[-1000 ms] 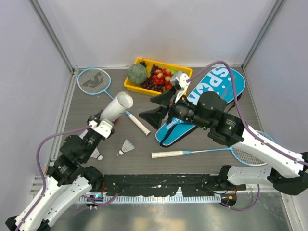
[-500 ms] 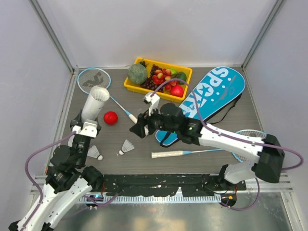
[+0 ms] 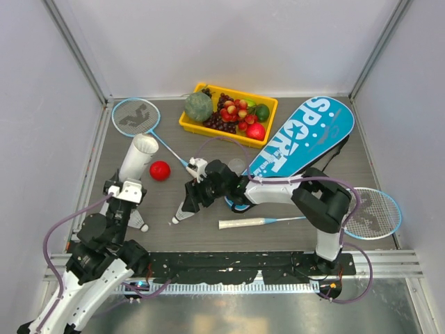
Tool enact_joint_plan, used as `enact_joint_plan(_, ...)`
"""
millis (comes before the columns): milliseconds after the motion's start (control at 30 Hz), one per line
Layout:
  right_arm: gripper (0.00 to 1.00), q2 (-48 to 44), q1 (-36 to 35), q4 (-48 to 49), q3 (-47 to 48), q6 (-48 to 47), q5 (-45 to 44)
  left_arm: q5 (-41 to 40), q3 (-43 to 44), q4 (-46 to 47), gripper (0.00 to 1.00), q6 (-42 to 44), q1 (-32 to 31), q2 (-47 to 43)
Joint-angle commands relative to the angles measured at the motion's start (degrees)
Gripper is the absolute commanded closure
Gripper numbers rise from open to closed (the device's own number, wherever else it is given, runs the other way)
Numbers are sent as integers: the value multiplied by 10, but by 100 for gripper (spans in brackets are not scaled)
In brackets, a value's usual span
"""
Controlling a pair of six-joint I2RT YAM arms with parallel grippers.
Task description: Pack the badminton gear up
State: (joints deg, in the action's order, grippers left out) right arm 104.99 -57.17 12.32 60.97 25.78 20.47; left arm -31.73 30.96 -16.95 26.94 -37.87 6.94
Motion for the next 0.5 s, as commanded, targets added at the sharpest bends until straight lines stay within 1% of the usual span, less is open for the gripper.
enact_joint_plan(0,31,23,0,48,37,23,49,32,36,-26,58,-19,1,-24)
enact_joint_plan(100,36,37,0,69,33,37,64,32,41,-43,58,-29,1,-29)
enact_joint_plan(167,42,47,0,90,30,51,80,29,39,-45,58,-28,1,-31)
enact_joint_plan(200,46,53,0,94,30,52,88,28,41,-44,58,-26,0,-30)
enact_joint_plan(267,56,57,0,105,30,60,95,27,43,-49,59,-26,0,-29)
enact_joint_plan(300,64,58,0,112,30,64,98,28,45,-53,59,-28,1,-28)
enact_joint_plan(367,73,53,0,116,28,64,97,31,48,-62,59,-32,0,-26)
enact_joint_plan(400,74,49,0,115,29,64,95,32,48,-68,60,-34,1,-25)
enact_joint_plan(467,83,45,2,109,30,60,92,33,49,-76,60,-37,1,-25)
